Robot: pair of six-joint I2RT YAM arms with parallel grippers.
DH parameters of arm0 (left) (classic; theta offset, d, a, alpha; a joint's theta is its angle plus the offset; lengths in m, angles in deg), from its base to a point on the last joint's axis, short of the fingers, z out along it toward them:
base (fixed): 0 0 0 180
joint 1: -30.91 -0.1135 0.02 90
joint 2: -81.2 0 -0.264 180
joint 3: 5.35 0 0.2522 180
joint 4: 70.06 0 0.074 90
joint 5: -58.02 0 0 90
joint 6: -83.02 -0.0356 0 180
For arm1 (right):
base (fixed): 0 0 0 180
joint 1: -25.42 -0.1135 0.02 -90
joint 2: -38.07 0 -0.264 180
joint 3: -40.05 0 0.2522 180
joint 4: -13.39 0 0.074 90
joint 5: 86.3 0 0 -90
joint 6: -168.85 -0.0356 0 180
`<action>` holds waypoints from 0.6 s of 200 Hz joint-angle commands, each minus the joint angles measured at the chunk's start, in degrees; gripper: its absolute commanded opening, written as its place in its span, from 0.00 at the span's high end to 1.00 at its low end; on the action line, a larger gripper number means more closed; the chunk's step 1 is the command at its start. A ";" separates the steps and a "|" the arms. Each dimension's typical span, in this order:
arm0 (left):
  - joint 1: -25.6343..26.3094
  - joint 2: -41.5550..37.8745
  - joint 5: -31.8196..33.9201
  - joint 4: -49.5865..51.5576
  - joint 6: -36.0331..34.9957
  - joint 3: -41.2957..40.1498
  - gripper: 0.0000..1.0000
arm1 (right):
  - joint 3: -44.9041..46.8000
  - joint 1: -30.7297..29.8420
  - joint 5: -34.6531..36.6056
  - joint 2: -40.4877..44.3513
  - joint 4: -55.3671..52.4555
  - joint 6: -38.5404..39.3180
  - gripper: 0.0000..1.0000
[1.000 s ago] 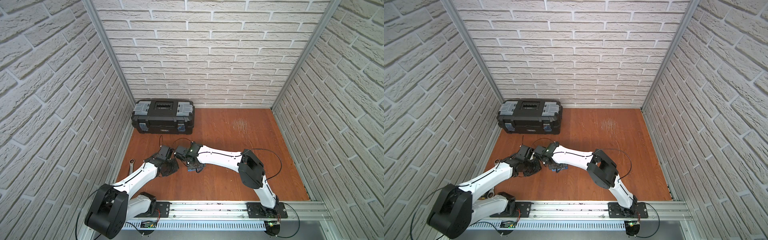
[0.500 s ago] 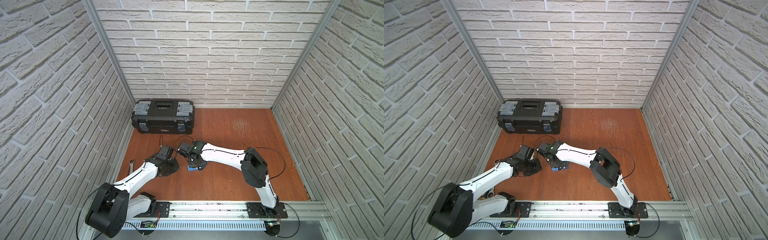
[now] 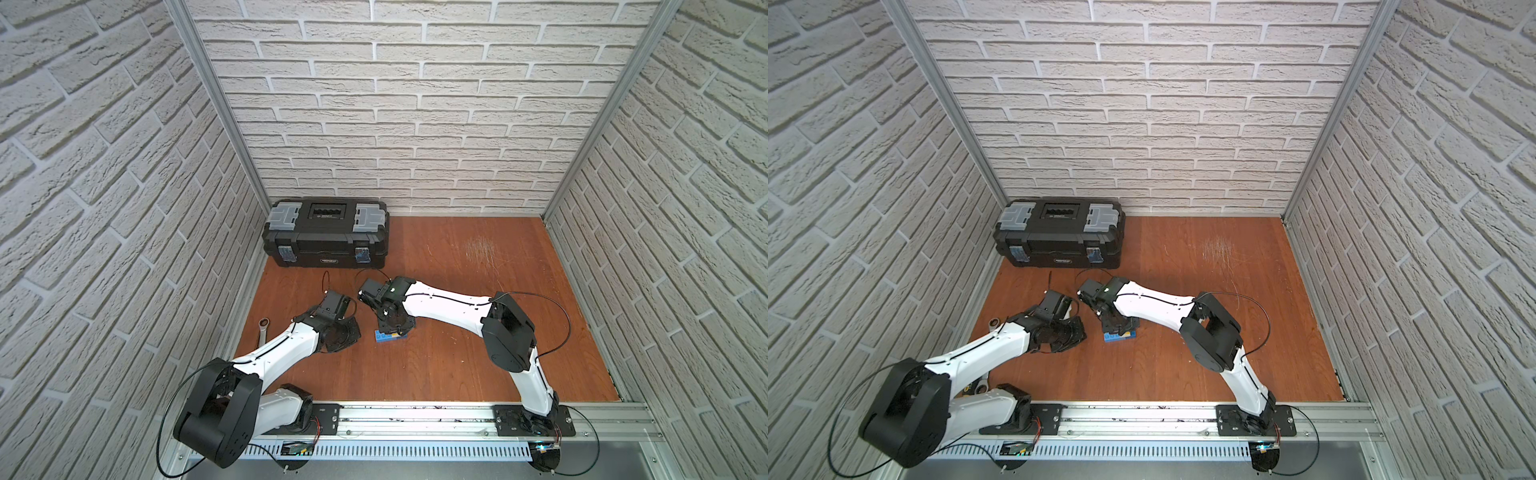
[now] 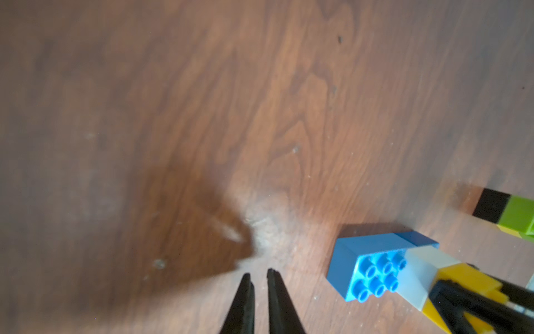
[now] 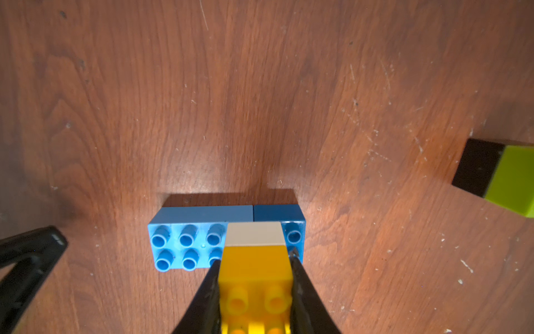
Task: Assemble the number 4 with lego
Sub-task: Assemble the lego brick with the lego brick.
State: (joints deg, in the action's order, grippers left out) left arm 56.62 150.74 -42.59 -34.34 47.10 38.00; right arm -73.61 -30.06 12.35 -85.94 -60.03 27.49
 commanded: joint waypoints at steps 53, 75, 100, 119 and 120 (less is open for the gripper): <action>3.29 1.15 0.15 -2.30 3.28 0.98 0.86 | 6.71 -0.31 -8.73 -17.80 -1.50 2.13 0.98; 3.58 0.95 0.13 -2.36 3.72 0.48 0.86 | 7.80 0.23 -6.74 -12.84 -1.09 1.50 0.92; 3.61 0.92 -0.02 -2.07 3.76 0.38 0.86 | 8.37 0.59 -3.38 -4.31 -1.11 0.29 0.69; 3.60 1.20 -0.14 -1.79 3.66 0.86 0.86 | 6.61 0.58 -2.12 -0.55 -2.61 0.11 0.52; 3.62 1.21 -0.13 -1.77 3.66 0.84 0.86 | 6.54 0.61 -2.08 -0.41 -2.68 0.15 0.51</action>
State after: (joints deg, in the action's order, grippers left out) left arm 59.92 152.40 -42.59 -35.56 50.32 38.33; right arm -70.87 -29.80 12.00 -82.92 -58.08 28.24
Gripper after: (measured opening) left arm 0.137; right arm 0.400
